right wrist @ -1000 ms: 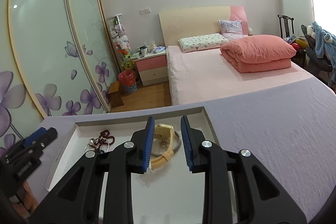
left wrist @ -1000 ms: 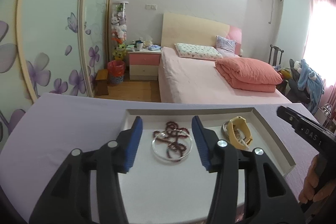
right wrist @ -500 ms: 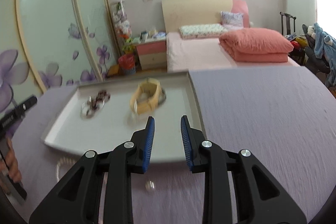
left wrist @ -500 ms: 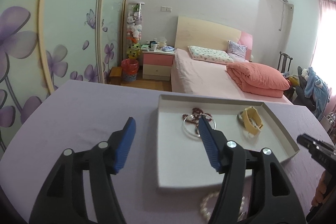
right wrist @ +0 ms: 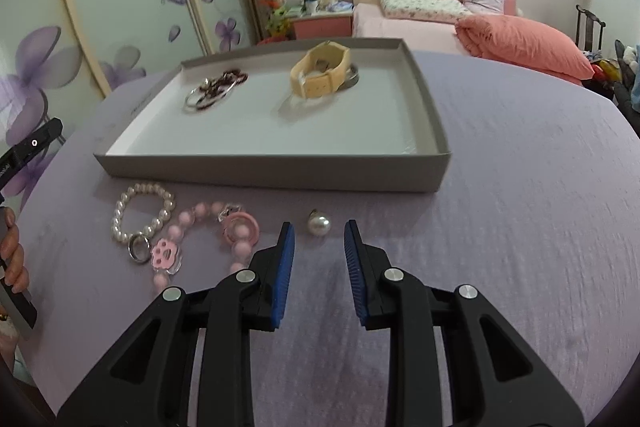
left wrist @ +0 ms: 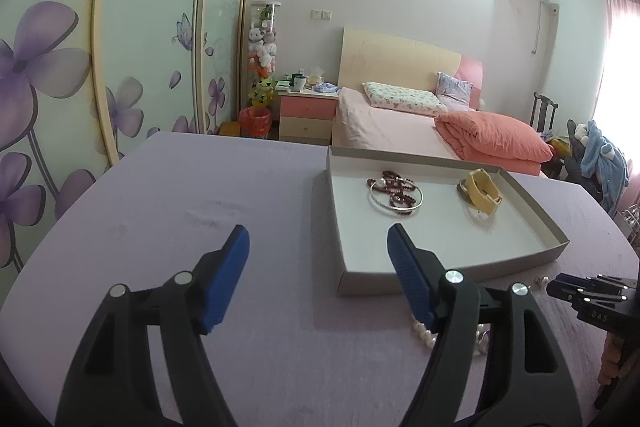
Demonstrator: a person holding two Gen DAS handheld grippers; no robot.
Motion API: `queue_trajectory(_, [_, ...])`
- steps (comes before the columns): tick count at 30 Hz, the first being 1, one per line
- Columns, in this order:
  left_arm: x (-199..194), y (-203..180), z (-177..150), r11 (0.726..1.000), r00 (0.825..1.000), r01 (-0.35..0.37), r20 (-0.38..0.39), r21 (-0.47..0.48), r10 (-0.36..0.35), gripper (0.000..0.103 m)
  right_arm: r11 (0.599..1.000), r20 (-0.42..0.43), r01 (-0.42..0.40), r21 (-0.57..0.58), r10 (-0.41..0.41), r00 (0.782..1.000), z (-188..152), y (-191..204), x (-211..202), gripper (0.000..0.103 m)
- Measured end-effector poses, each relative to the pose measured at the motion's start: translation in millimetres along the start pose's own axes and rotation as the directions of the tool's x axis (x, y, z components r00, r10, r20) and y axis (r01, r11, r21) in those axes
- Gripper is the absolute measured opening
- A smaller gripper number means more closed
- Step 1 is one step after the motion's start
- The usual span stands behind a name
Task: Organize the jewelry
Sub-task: 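Withdraw left tool from the tray while right tool grasps the single pearl pendant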
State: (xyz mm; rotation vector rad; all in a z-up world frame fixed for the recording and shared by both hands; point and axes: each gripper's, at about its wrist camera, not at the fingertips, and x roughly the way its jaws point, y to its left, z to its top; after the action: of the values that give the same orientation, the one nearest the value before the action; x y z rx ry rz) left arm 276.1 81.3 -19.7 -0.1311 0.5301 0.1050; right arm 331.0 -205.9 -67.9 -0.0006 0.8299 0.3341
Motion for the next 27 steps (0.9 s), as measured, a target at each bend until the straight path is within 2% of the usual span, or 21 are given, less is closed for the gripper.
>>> queue_trajectory(6, [3.2, 2.8, -5.7, 1.000, 1.000, 0.000, -0.023, -0.008, 0.000, 0.071, 1.000, -0.050, 0.029, -0.013, -0.029, 0.998, 3.1, 2.4, 12.9, 0.026])
queue_trajectory(7, [4.0, 2.6, -6.2, 1.000, 1.000, 0.001, -0.026, -0.007, -0.001, 0.071, 0.999, -0.047, 0.034, -0.015, -0.035, 0.998, 3.4, 2.6, 12.6, 0.018])
queue_trajectory(8, [5.2, 2.9, -6.6, 1.000, 1.000, 0.002, -0.028, -0.007, -0.003, 0.071, 0.999, -0.050, 0.038, -0.016, -0.039, 0.998, 2.9, 2.6, 12.8, 0.014])
queue_trajectory(15, [5.2, -5.4, -10.9, 1.000, 0.999, 0.026, -0.044, 0.007, -0.026, 0.071, 0.998, -0.047, 0.056, 0.018, -0.055, 0.997, -6.7, -8.4, 0.6, 0.014])
queue_trajectory(21, [5.2, -15.4, -18.3, 0.998, 0.996, 0.056, -0.073, 0.023, -0.054, 0.074, 0.993, -0.045, 0.107, 0.052, -0.104, 0.994, -23.4, -26.7, -16.1, 0.014])
queue_trajectory(27, [9.7, -33.4, -25.0, 0.994, 0.987, 0.087, -0.137, 0.062, -0.078, 0.074, 0.989, -0.046, 0.141, 0.044, -0.139, 0.989, -34.8, -29.2, -26.9, 0.014])
